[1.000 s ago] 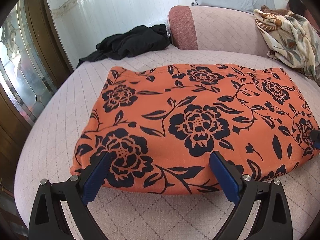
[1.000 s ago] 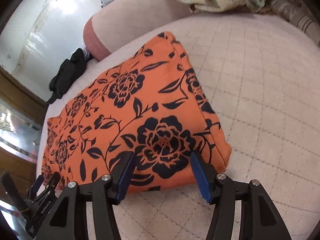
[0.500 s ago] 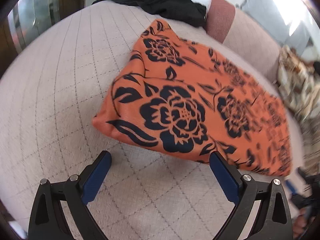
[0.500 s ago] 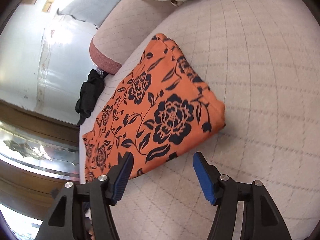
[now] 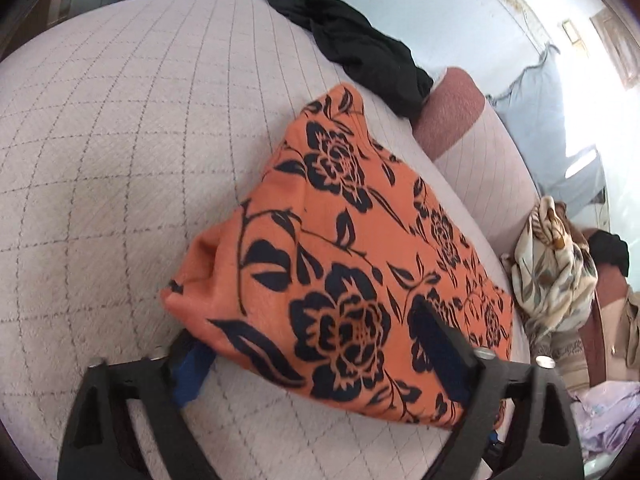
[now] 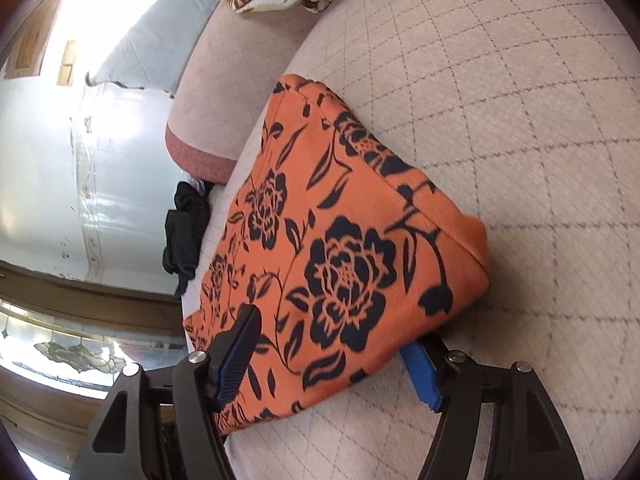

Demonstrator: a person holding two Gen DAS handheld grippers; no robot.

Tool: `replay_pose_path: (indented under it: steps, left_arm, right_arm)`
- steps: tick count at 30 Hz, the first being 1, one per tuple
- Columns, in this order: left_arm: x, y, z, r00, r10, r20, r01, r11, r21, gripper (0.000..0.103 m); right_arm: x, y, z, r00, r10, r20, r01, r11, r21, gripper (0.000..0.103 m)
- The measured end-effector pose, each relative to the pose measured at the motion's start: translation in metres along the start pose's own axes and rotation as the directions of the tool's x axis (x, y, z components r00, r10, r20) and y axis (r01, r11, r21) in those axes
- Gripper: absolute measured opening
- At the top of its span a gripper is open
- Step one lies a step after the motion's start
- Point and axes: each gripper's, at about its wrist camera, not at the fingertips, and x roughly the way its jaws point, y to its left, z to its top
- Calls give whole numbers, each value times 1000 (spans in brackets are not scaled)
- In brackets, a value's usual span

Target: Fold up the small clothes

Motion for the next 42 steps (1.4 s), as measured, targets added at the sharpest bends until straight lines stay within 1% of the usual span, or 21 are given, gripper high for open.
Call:
replay_pose_path:
  steps: [1,2,3,7,8,9,10,13,14,15,17,18,19,20,21,23,27,29,33,38,42]
  left_arm:
    - [1,0,0,1000,1,9,-1,1000,-4,70]
    - [4,2,2,1000,0,13,1,1000,-11,56]
    - [6,2,3,1000,-2,16,3,1000,-19,52]
    - [9,-4,0,999,19,46,-19,1000,-2,52]
    - [11,-6,-1,998,24,50,-24,1000,-1,56]
    - [11,-7,-2,998,20,56,-19,1000,-6,64]
    - [12,-8,-2,998,6,62,-5,1000,-9,68]
    - [12,-12,-2,997,19,75,-19,1000,4,69]
    - [12,-12,-3,996,23,82,-24,1000,3,65]
    - [13,-12,-2,995,34,89,-34,999,1,47]
    - [16,-8,0,997,21,79,-19,1000,-16,38]
    - [15,-5,0,996,8,84,-6,1000,-31,32]
    - [15,-4,1,997,2,83,1,999,-34,30]
    - [15,-6,1,997,5,83,-3,1000,-24,28]
    - [13,-8,1,996,8,88,-8,1000,-11,25]
    - [9,-11,0,995,1,104,-1,1000,4,23]
    - [-3,-14,1,992,-46,119,45,999,8,22]
    - [-11,-14,1,991,-64,117,63,998,12,21]
    - [-31,-12,-7,992,-83,93,79,996,48,21]
    - [-63,2,-36,995,-84,58,79,994,80,21]
    - [-69,5,-67,999,-18,49,11,991,136,22]
  right_arm:
    - [2,0,3,1000,10,15,-10,1000,1,71]
    - [3,1,5,999,18,29,-18,1000,3,71]
    - [5,1,7,999,26,40,-26,1000,6,71]
    - [17,10,14,997,41,66,-41,999,-8,71]
    - [18,11,16,997,36,67,-35,999,-17,69]
    - [22,14,17,997,30,68,-28,999,-24,67]
    - [26,16,18,997,21,69,-18,999,-33,64]
    - [34,21,20,997,-7,78,10,999,-43,64]
    - [37,23,21,996,-13,83,17,999,-46,64]
    - [40,26,21,996,-19,87,24,998,-53,64]
    - [45,30,23,995,-29,92,36,996,-78,63]
    - [48,33,24,994,-38,99,47,994,-94,59]
    - [49,34,23,993,-55,105,67,992,-107,37]
    - [52,33,24,992,-74,101,85,990,-115,20]
    - [54,31,25,994,-68,90,78,991,-105,20]
    - [51,31,24,993,-55,104,66,993,-101,17]
    - [38,54,17,983,-39,181,79,972,-222,15]
    - [29,64,11,977,-20,211,76,962,-261,14]
    - [13,75,-5,966,-32,256,117,938,-326,14]
    - [-15,73,-18,967,-33,253,121,933,-340,13]
    - [-31,50,-32,976,-62,209,127,941,-314,14]
